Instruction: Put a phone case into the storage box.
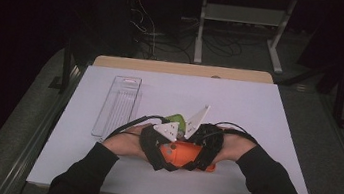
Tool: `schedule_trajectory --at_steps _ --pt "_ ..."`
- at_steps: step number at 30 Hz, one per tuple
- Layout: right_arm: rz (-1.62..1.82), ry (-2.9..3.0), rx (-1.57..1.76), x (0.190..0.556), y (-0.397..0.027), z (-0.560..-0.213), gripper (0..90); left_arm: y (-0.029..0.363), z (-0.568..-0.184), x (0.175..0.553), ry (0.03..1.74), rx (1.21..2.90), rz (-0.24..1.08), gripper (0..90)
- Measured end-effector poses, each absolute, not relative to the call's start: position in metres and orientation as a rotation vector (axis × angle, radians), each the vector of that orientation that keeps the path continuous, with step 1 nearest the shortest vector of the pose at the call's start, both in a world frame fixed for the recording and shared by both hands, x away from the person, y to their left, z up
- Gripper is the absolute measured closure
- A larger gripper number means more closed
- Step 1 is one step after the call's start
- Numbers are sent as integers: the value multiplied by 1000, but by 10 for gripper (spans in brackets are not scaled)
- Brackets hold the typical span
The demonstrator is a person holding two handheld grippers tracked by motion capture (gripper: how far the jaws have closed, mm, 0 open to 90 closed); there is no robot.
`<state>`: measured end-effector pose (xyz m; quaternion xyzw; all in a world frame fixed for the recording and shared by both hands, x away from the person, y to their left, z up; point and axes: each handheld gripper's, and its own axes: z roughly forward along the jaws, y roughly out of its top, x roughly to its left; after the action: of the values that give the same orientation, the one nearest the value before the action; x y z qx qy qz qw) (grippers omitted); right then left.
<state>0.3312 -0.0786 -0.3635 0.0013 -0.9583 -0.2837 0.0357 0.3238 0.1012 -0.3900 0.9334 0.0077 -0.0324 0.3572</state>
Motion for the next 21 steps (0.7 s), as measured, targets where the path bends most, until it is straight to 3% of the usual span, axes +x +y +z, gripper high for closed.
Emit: schedule_trajectory --at_steps 21 --pt "-896 -2935 16 331 -80 -367 125 100 -392 324 51 2408 -123 157"
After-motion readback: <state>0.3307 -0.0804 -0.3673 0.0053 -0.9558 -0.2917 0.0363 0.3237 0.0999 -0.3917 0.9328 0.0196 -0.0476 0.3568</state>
